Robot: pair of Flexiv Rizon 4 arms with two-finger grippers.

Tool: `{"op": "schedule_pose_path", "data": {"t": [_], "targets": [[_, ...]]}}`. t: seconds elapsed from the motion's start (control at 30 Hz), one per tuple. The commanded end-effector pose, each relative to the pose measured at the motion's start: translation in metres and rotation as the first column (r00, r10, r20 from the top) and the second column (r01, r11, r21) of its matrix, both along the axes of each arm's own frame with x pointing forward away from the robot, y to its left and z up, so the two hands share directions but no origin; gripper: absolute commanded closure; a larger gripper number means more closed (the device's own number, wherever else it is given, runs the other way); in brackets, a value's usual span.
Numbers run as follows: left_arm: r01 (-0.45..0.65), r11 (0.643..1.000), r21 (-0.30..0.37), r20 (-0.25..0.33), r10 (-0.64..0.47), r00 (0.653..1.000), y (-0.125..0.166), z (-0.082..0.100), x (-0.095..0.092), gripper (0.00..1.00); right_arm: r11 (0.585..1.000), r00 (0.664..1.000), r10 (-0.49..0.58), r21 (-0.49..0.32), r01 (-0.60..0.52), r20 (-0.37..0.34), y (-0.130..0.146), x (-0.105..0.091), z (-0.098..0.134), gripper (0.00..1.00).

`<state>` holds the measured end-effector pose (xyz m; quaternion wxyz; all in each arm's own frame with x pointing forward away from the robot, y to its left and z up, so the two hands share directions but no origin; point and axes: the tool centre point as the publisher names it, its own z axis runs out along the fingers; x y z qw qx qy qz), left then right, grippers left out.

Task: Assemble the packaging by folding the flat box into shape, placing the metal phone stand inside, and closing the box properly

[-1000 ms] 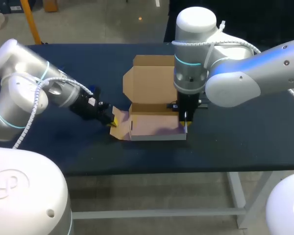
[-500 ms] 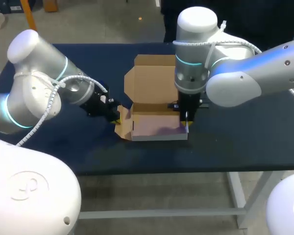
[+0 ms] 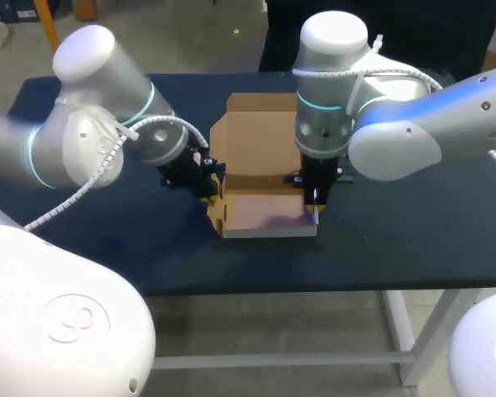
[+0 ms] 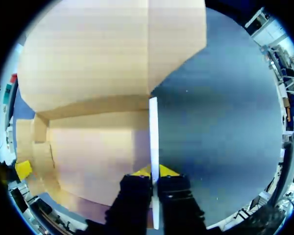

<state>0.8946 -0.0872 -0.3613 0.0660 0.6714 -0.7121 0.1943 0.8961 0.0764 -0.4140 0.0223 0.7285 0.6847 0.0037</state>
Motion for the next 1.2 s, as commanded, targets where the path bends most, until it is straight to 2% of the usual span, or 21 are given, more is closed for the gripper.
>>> {"op": "schedule_pose_path", "data": {"t": [0.03,0.2,0.27,0.4,0.47,0.67,0.87,0.93,0.97,1.03,1.07,1.2], "targets": [[-0.016,0.987,0.159,-0.003,0.017,1.000,-0.011,-0.002,0.001,0.88,1.000,1.000,0.001,-0.001,-0.001,-0.002,0.004,0.000,0.000,1.00],[0.001,0.990,0.144,-0.003,0.000,1.000,-0.013,0.001,-0.001,0.63,1.000,1.000,0.001,-0.001,-0.001,-0.002,0.004,0.000,0.000,1.00],[0.005,0.993,0.118,0.001,-0.005,1.000,-0.009,0.004,-0.002,0.56,1.000,1.000,0.001,-0.001,-0.001,-0.002,0.004,0.000,0.000,1.00],[-0.012,0.998,0.056,0.021,0.010,1.000,0.007,0.013,-0.003,0.51,1.000,1.000,0.001,-0.001,-0.001,-0.002,0.004,0.000,0.000,1.00],[-0.010,1.000,0.005,0.023,0.009,1.000,0.019,0.018,-0.004,0.50,1.000,1.000,0.001,-0.001,-0.001,-0.002,0.004,0.000,0.000,1.00],[0.001,0.997,-0.078,0.040,0.003,0.999,0.048,0.027,-0.004,0.46,1.000,1.000,0.001,-0.001,-0.001,-0.002,0.004,0.000,0.000,1.00],[0.022,0.986,-0.168,0.046,-0.015,0.999,0.074,0.024,-0.002,0.51,1.000,1.000,0.001,-0.001,-0.001,-0.002,0.004,0.000,0.000,1.00],[0.022,0.981,-0.193,0.043,-0.014,0.999,0.081,0.019,0.000,0.57,1.000,1.000,0.001,-0.001,-0.001,-0.002,0.004,0.000,0.000,1.00],[0.020,0.980,-0.197,0.040,-0.012,0.999,0.084,0.017,0.001,0.66,1.000,1.000,0.001,-0.001,-0.001,-0.002,0.004,0.000,0.000,1.00],[0.025,0.976,-0.218,0.030,-0.019,0.999,0.088,0.011,0.003,0.77,1.000,1.000,0.001,-0.001,-0.001,-0.002,0.004,0.000,0.000,1.00],[0.031,0.973,-0.228,0.027,-0.025,0.999,0.090,0.008,0.003,0.77,1.000,1.000,0.001,-0.001,-0.001,-0.002,0.004,0.000,0.000,1.00],[0.050,0.966,-0.255,0.013,-0.049,0.999,0.093,-0.002,0.005,0.92,1.000,1.000,0.001,-0.001,-0.001,-0.002,0.004,0.000,0.000,1.00]]}}
